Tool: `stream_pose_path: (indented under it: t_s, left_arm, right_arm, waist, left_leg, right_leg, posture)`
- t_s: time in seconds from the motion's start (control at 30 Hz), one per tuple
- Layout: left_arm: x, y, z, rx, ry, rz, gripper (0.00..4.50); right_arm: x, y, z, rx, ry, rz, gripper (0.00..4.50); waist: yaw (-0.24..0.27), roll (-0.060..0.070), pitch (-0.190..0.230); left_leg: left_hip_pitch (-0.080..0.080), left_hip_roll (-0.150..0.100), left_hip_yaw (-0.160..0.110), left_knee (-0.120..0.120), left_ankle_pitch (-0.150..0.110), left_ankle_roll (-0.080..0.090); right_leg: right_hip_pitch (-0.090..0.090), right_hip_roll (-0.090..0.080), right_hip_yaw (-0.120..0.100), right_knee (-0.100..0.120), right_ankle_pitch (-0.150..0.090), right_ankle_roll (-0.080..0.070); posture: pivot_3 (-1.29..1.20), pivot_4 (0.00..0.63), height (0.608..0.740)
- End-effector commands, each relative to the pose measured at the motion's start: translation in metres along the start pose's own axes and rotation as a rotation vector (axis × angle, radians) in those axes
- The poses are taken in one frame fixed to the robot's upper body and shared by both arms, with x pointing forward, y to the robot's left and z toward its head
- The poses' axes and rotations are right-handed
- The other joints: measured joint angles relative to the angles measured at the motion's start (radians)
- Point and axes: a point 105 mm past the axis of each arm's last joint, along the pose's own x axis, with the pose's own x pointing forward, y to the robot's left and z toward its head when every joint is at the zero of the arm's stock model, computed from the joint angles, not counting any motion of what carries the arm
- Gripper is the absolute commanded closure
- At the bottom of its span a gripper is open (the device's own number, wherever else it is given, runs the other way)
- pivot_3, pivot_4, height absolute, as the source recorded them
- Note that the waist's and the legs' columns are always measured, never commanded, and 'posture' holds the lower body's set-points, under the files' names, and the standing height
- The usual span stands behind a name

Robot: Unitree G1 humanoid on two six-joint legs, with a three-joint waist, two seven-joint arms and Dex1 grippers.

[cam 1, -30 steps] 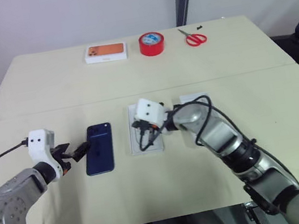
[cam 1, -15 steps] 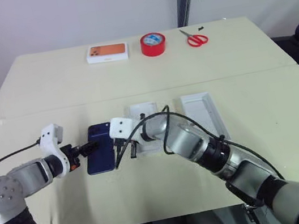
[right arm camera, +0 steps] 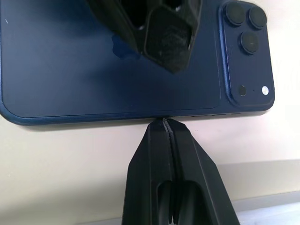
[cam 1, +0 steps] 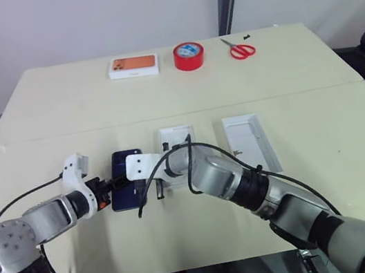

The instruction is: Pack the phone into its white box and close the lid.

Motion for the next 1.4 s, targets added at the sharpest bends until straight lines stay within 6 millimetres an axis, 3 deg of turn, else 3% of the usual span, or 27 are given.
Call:
stream_pose_path:
  t_s: [0.03,0.57,0.67,0.77,1.3,1.33,1.4]
  left_arm:
    - [0.012,-0.015,-0.021,-0.061,0.1,-0.116,0.06]
    - [-0.002,0.013,0.006,-0.162,-0.022,0.004,0.06]
    - [-0.003,0.014,0.007,-0.19,-0.045,-0.001,0.92]
    - [-0.005,0.012,0.01,-0.205,-0.067,-0.016,2.36]
    - [-0.01,0.005,0.01,-0.327,-0.089,-0.022,2.36]
    - [-0.011,0.005,0.01,-0.336,-0.092,-0.023,2.93]
    - [-0.012,0.004,0.011,-0.351,-0.097,-0.024,3.61]
  right_arm:
    - [-0.001,0.002,0.018,-0.027,-0.059,0.008,4.5]
    - [-0.003,0.001,0.016,-0.014,-0.067,-0.004,4.5]
    - [-0.004,0.0,0.016,-0.016,-0.071,-0.008,4.5]
    - [-0.008,-0.004,0.017,-0.017,-0.078,-0.019,4.5]
    - [-0.044,-0.028,0.023,0.01,-0.125,-0.098,4.5]
    - [-0.046,-0.029,0.023,0.014,-0.126,-0.104,4.5]
    - [-0.049,-0.031,0.022,0.02,-0.128,-0.111,4.5]
  waist:
    - [0.001,0.0,0.0]
    - [-0.007,-0.001,0.0]
    - [-0.008,-0.001,0.0]
    - [-0.008,-0.001,0.0]
    - [-0.007,-0.002,0.001]
    - [-0.007,-0.002,0.001]
    - [-0.007,-0.002,0.001]
  left_leg:
    - [0.0,0.0,0.0,0.0,0.0,0.0]
    - [0.0,0.0,0.0,0.0,0.0,-0.001]
    - [0.0,0.0,-0.001,-0.001,0.0,-0.001]
    - [-0.001,0.0,-0.001,-0.001,0.0,-0.001]
    - [-0.003,0.0,-0.001,-0.001,0.0,0.0]
    - [-0.003,0.0,-0.001,-0.001,0.0,0.0]
    - [-0.003,0.0,-0.001,-0.001,0.0,0.0]
  right_leg:
    - [0.0,0.0,0.0,0.0,0.0,0.0]
    - [-0.001,0.0,0.0,0.0,0.0,0.0]
    - [-0.002,0.0,0.0,0.001,0.0,0.0]
    - [-0.002,0.0,0.0,0.0,0.0,0.0]
    - [-0.004,0.0,0.0,-0.001,0.0,0.0]
    - [-0.004,0.0,0.0,-0.001,0.0,0.0]
    - [-0.004,0.0,0.0,-0.001,0.0,0.0]
  posture:
    - [0.0,0.15,0.725]
    - [0.0,0.15,0.725]
    - [0.0,0.15,0.725]
    - [0.0,0.15,0.725]
    - [0.0,0.15,0.725]
    - [0.0,0.15,0.725]
    - [0.0,0.15,0.725]
